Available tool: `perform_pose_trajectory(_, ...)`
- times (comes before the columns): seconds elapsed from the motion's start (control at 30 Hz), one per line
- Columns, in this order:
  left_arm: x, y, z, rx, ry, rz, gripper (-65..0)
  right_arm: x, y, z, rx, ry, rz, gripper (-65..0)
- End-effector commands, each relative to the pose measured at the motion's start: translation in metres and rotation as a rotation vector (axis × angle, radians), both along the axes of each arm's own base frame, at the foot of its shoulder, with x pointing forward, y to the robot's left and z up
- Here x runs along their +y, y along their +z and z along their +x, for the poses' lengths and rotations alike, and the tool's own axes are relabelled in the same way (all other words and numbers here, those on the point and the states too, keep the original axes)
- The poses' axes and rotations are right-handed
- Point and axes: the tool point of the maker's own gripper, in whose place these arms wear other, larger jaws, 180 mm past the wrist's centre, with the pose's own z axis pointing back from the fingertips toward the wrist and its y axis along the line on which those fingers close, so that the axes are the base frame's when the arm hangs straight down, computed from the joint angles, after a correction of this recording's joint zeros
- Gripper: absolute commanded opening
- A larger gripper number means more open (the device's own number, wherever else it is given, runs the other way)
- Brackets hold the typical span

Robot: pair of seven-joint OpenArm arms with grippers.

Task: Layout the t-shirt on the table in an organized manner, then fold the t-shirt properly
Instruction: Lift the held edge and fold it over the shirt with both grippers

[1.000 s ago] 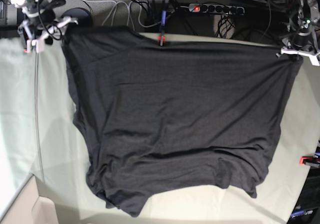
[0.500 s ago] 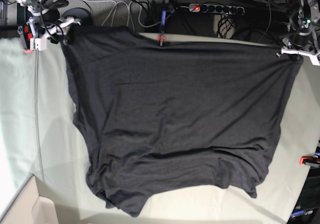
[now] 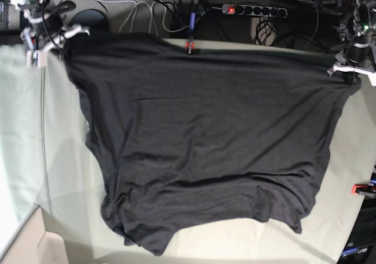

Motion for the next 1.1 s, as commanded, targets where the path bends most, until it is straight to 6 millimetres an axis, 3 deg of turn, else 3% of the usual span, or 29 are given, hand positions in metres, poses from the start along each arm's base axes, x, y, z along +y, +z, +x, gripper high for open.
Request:
perform_pose_trajectory(0.0, 0.008, 0.014, 0.007, -0.038, -0.005, 0.036, -64.9, -0.002, 0.013, 0.007, -0.048, 0.002, -0.013, -65.0)
perform_pose_trajectory(0.17, 0.01, 0.013, 0.007, -0.037, -0.001, 0.037, -64.9, -0.004, 0.022, 0.024, -0.095, -0.007, -0.023, -65.0)
perform_pose_trajectory(0.33, 0.01, 0.021, 0.023, -0.075, -0.002, 0.037, -64.9, -0.015, 0.033, 0.041, -0.147, -0.037, -0.038, -65.0)
perform_pose_trajectory(0.73, 0.008, 0.051, 0.072, -0.198, -0.004, 0.033, -64.9, -0.012, 0.059, 0.091, -0.274, -0.033, -0.026, -65.0)
perform_pose_trajectory(0.93, 0.009, 0.065, 0.098, -0.256, 0.005, 0.026, -64.9, -0.008, 0.048, 0.122, -0.3, -0.049, 0.049, -65.0)
perform_pose_trajectory(1.07, 0.016, 0.062, 0.114, -0.267, 0.035, 0.005, -64.8, -0.008, 0.044, 0.144, -0.313, -0.051, 0.087, -65.0)
